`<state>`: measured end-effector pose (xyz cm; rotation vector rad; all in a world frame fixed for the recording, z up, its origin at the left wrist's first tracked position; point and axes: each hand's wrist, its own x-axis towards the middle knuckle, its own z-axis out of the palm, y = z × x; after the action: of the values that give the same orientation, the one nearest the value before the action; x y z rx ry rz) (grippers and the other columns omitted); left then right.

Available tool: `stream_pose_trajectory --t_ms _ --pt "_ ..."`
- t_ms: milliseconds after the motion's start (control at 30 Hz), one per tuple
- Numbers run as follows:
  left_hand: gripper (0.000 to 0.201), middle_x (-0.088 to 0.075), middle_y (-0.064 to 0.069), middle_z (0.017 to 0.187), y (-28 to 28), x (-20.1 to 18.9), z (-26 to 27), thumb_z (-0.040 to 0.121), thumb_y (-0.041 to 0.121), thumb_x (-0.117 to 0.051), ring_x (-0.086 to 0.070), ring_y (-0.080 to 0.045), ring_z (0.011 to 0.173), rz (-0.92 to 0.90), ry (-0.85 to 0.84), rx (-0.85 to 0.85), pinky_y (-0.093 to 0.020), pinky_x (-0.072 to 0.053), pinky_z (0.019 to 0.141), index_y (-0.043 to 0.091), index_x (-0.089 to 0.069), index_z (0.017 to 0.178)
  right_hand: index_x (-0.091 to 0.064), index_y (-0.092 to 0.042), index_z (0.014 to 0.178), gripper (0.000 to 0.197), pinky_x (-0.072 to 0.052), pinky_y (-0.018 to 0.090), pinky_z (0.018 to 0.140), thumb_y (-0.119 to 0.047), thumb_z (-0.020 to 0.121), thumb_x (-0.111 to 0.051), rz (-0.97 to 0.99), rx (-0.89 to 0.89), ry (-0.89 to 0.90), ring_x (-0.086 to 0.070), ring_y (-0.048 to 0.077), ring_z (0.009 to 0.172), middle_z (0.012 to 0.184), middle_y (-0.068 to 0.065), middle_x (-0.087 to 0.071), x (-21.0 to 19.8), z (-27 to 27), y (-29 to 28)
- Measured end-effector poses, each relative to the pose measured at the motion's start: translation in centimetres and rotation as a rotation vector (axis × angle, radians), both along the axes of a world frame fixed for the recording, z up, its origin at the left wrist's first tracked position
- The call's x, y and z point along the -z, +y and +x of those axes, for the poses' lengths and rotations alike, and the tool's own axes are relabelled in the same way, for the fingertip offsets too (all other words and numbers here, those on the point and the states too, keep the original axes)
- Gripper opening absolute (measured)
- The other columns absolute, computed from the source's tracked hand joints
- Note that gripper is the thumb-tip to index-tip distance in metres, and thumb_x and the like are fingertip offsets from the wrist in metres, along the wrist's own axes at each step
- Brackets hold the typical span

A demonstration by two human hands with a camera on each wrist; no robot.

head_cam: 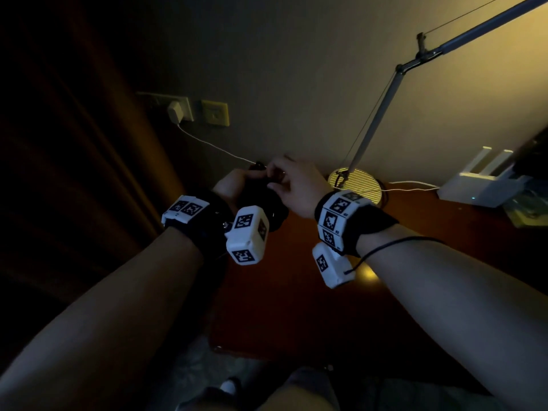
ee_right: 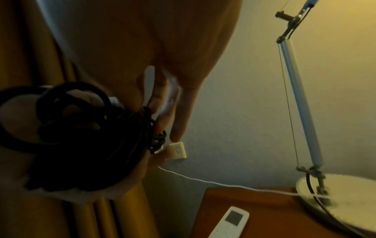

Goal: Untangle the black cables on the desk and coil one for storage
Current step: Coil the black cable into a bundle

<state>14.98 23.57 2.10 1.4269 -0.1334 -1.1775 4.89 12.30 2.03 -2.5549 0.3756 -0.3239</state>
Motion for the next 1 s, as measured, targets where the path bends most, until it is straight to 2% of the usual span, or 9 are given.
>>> stream_pose_trajectory --t_ms 133,200,267,367,533,633,700,800,1000 --pt "0.019 -0.057 -0.006 0.079 1.4 -0.3 0.9 0.096 0.014 -0.044 -0.055 -0.015 0.070 -0.022 -0.066 0.056 -0.016 -0.050 0.054 0.008 -0.061 0.092 -0.060 -0.013 0.101 0.014 -0.039 0.026 0.079 -0.015 0.088 -0.065 0.023 0.052 -0.020 -0.048 0.015 0.098 0.106 -0.002 -0.048 -0.4 0.8 2.1" --pt "0.026 -0.053 -0.002 0.080 2.0 -0.5 1.0 0.098 0.010 -0.041 -0.052 -0.010 0.068 -0.034 -0.118 0.082 -0.010 -0.046 0.045 0.000 -0.058 0.115 -0.063 -0.013 0.098 0.014 -0.039 0.023 0.077 -0.016 0.085 -0.069 0.043 0.070 -0.010 -0.050 0.015 0.099 0.108 0.002 -0.052 -1.1 0.9 2.8" --pt "0.030 -0.055 0.002 0.084 2.4 -0.6 1.2 0.097 0.005 -0.042 -0.053 -0.006 0.073 0.003 -0.205 0.211 -0.010 -0.047 0.058 0.001 -0.054 0.125 -0.064 -0.013 0.094 0.014 -0.041 0.024 0.079 -0.016 0.083 -0.072 0.081 0.089 0.017 -0.052 0.015 0.098 0.107 0.004 -0.055 -1.9 0.7 3.1" --pt "0.023 -0.059 0.001 0.091 3.1 -1.2 1.6 0.097 0.003 -0.042 -0.055 -0.006 0.077 0.044 -0.178 0.245 -0.017 -0.043 0.072 0.011 -0.058 0.110 -0.063 -0.017 0.087 0.014 -0.042 0.026 0.082 -0.016 0.080 -0.075 0.114 0.114 0.023 -0.055 0.015 0.096 0.102 0.002 -0.060 -2.7 0.4 3.6" --pt "0.031 -0.057 -0.018 0.112 3.5 -2.3 1.6 0.096 -0.002 -0.043 -0.055 -0.018 0.088 0.040 -0.270 0.287 -0.008 -0.042 0.062 -0.004 -0.050 0.126 -0.068 -0.013 0.088 0.011 -0.037 0.000 0.068 -0.014 0.080 -0.075 0.145 0.187 0.002 -0.055 0.004 0.084 0.092 -0.004 -0.065 -2.7 0.5 4.6" --pt "0.020 -0.052 -0.002 0.082 3.8 -1.8 1.5 0.099 0.002 -0.037 -0.053 -0.006 0.064 0.052 -0.331 0.368 -0.006 -0.041 0.047 0.005 -0.055 0.106 -0.068 -0.016 0.090 0.013 -0.036 -0.004 0.066 -0.014 0.080 -0.076 0.141 0.180 0.044 -0.054 -0.007 0.076 0.090 -0.007 -0.065 -2.4 0.8 4.7" --pt "0.027 -0.049 -0.004 0.075 4.2 -1.3 1.4 0.100 0.005 -0.033 -0.052 -0.010 0.061 0.052 -0.283 0.378 -0.013 -0.043 0.050 0.009 -0.054 0.083 -0.070 -0.017 0.089 0.013 -0.038 -0.004 0.065 -0.014 0.079 -0.077 0.160 0.170 0.080 -0.054 -0.009 0.075 0.088 -0.007 -0.066 -2.1 0.9 4.7" --pt "0.030 -0.048 -0.006 0.076 4.6 -0.9 1.5 0.100 0.004 -0.031 -0.047 -0.014 0.066 0.066 -0.232 0.413 -0.019 -0.039 0.059 0.013 -0.050 0.079 -0.070 -0.018 0.083 0.010 -0.038 0.000 0.060 -0.015 0.079 -0.078 0.156 0.188 0.125 -0.055 -0.006 0.073 0.080 -0.013 -0.062 -1.8 1.2 5.1" --pt "0.040 -0.050 -0.001 0.077 4.6 -1.2 1.0 0.100 0.013 -0.041 -0.049 -0.011 0.065 0.042 -0.091 0.215 -0.011 -0.045 0.039 -0.005 -0.043 0.136 -0.069 -0.018 0.076 0.009 -0.033 0.003 0.060 -0.018 0.078 -0.078 0.206 0.257 0.132 -0.053 -0.007 0.069 0.075 -0.018 -0.059 -2.7 1.6 5.3"
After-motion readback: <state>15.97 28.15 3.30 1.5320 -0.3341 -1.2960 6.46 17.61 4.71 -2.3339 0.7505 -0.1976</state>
